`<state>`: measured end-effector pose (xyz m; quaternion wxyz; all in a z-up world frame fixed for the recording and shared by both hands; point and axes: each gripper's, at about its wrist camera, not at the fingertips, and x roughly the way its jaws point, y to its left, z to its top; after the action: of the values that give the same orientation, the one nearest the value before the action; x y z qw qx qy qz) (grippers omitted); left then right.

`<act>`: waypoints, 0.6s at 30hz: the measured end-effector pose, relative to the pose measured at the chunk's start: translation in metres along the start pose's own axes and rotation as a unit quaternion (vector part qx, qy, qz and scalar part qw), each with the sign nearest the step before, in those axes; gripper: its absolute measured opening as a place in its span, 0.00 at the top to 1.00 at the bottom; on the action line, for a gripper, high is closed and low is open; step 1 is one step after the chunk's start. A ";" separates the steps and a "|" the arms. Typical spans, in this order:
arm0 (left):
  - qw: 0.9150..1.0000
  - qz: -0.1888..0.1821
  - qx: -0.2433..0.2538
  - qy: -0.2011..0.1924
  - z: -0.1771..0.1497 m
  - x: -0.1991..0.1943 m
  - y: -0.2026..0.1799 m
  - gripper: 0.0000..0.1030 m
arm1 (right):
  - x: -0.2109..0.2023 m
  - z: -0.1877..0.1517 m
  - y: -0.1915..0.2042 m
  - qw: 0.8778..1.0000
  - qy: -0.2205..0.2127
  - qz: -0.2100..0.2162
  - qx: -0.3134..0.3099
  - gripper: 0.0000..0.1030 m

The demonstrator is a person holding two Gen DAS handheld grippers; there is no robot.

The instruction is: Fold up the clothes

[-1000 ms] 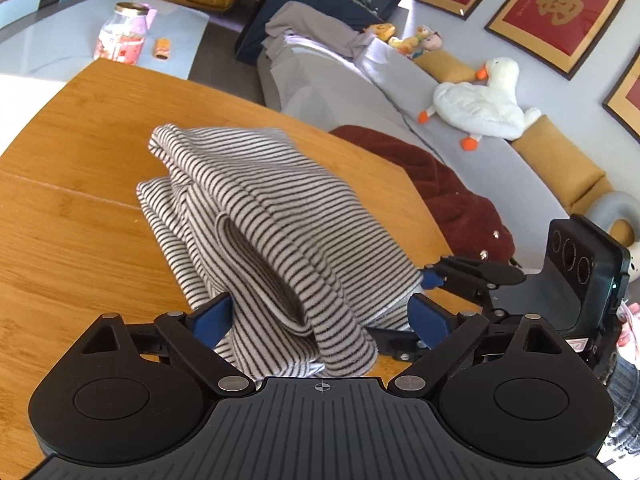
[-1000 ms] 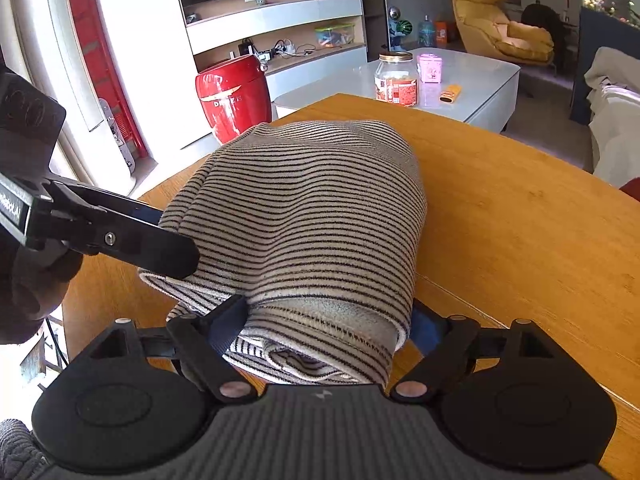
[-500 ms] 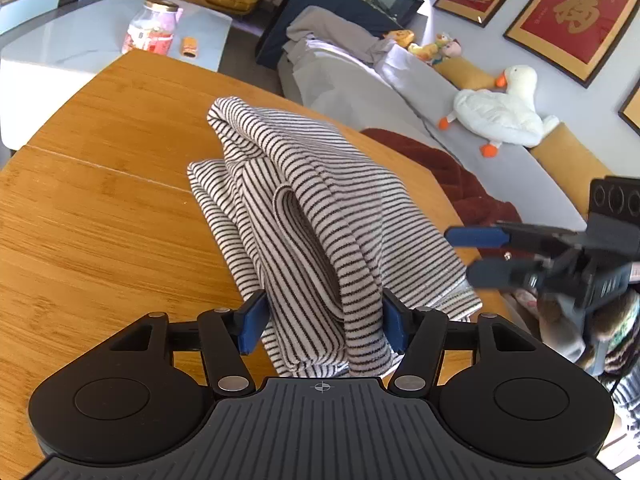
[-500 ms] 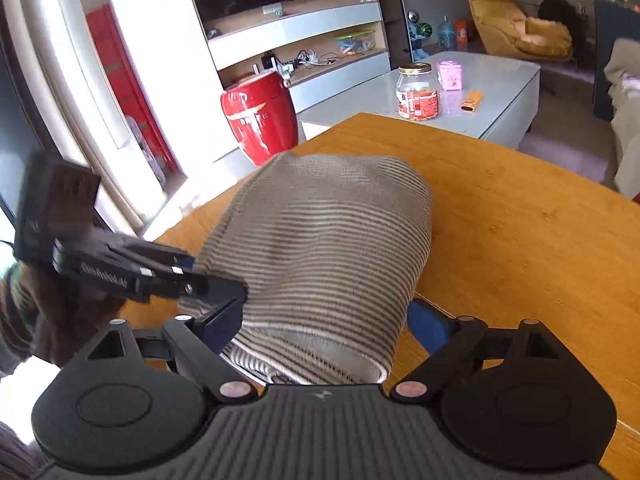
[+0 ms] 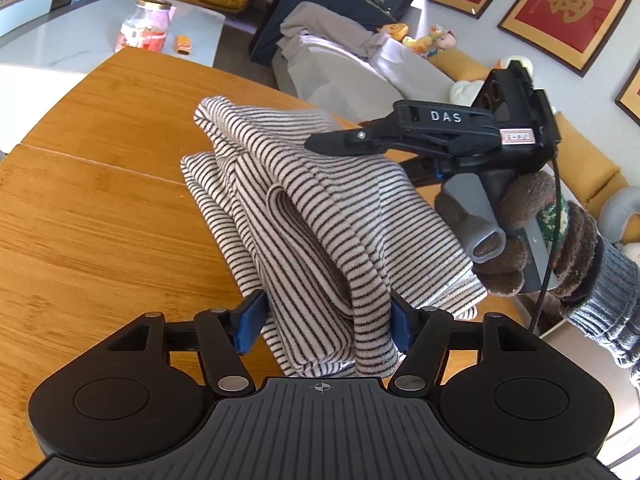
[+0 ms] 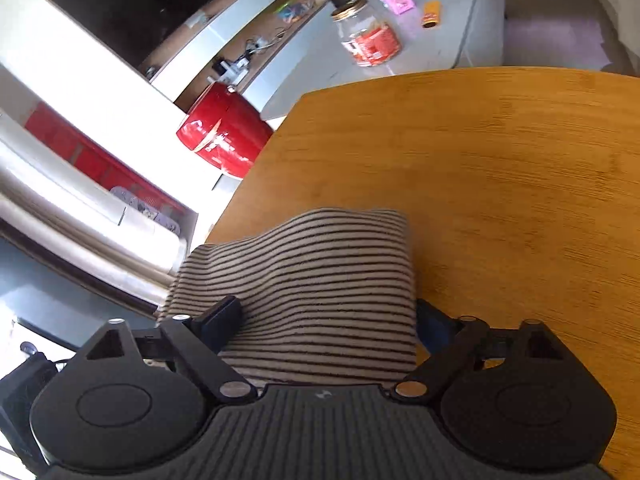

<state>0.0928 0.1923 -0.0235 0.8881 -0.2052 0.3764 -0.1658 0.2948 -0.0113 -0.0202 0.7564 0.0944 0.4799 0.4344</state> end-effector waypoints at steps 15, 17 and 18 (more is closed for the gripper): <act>0.998 -0.003 0.045 -0.036 0.009 -0.039 -0.015 0.31 | -0.028 -0.030 0.015 0.988 -0.067 -0.098 -0.100 0.45; 0.996 -0.010 0.053 -0.068 0.023 -0.055 -0.021 0.31 | -0.027 -0.034 0.025 0.982 -0.077 -0.120 -0.124 0.43; 0.995 -0.017 0.057 -0.083 0.031 -0.061 -0.025 0.31 | -0.027 -0.037 0.031 0.978 -0.082 -0.131 -0.137 0.43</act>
<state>0.0719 0.2055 0.0450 0.9238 -0.1734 0.2873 -0.1842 0.2435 -0.0229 -0.0045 0.8493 -0.0388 0.3605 0.3836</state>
